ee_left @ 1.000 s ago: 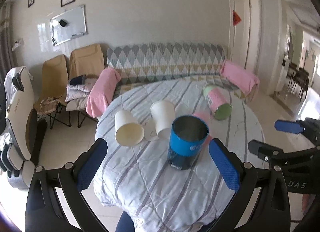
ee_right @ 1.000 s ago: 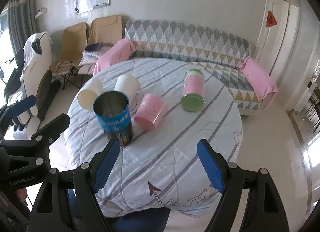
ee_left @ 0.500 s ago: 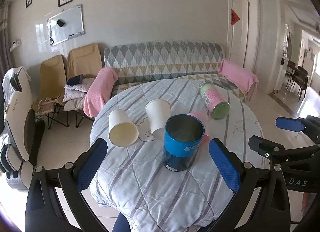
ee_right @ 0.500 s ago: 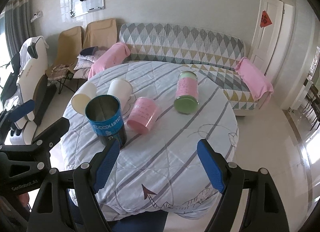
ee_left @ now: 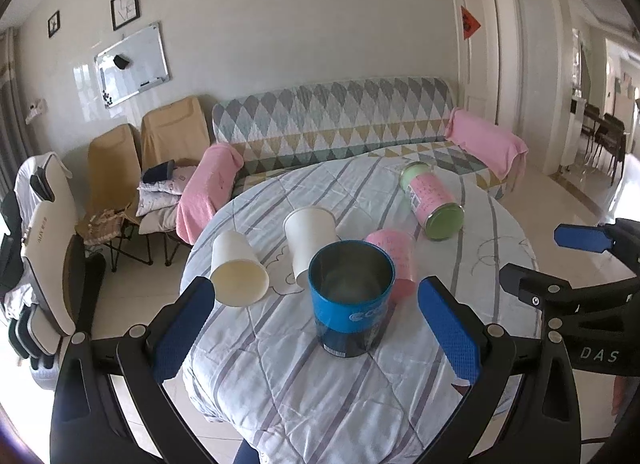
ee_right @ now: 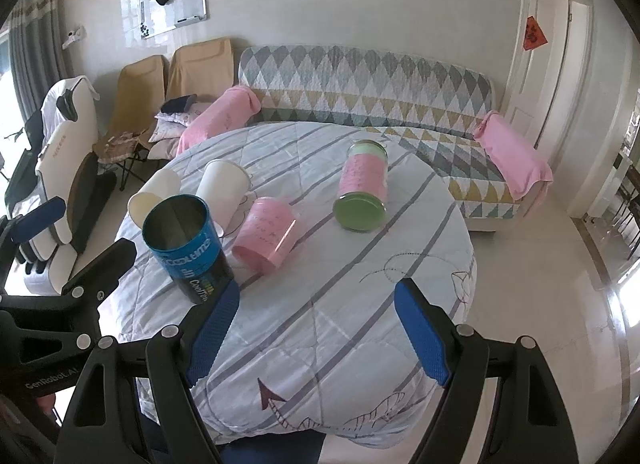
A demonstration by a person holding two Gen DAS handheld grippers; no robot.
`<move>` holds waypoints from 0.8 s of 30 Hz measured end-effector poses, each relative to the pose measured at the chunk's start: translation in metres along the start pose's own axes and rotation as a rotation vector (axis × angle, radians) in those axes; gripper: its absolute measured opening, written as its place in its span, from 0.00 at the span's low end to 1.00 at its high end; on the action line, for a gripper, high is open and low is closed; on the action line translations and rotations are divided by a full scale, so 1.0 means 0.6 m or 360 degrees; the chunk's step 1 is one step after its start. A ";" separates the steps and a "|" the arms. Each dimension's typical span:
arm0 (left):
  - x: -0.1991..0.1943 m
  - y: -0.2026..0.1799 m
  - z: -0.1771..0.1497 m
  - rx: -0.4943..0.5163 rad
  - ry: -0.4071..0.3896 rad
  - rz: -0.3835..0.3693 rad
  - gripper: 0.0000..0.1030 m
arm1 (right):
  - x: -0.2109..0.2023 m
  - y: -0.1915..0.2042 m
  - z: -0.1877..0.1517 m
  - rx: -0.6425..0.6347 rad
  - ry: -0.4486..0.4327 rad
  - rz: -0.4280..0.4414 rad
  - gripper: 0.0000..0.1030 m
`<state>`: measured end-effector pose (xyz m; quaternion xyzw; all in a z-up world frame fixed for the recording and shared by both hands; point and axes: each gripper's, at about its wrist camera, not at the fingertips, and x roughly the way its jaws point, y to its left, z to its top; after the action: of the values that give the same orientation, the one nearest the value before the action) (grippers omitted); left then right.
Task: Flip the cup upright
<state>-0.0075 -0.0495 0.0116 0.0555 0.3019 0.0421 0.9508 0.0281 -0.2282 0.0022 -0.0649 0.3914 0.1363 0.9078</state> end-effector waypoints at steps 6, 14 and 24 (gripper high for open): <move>0.007 -0.019 0.010 0.0029 0.0002 0.0035 1.00 | 0.013 -0.020 0.007 0.0014 -0.0007 0.0042 0.79; 0.012 -0.032 0.015 0.0038 0.0001 0.0047 1.00 | 0.021 -0.027 0.005 0.0021 -0.0007 0.0055 0.79; -0.011 -0.028 0.006 0.0001 -0.0131 0.0046 1.00 | -0.006 -0.024 -0.009 0.0056 -0.0220 0.0038 0.79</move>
<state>-0.0101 -0.0675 0.0164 0.0618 0.2618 0.0536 0.9617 0.0264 -0.2436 0.0014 -0.0346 0.3309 0.1443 0.9319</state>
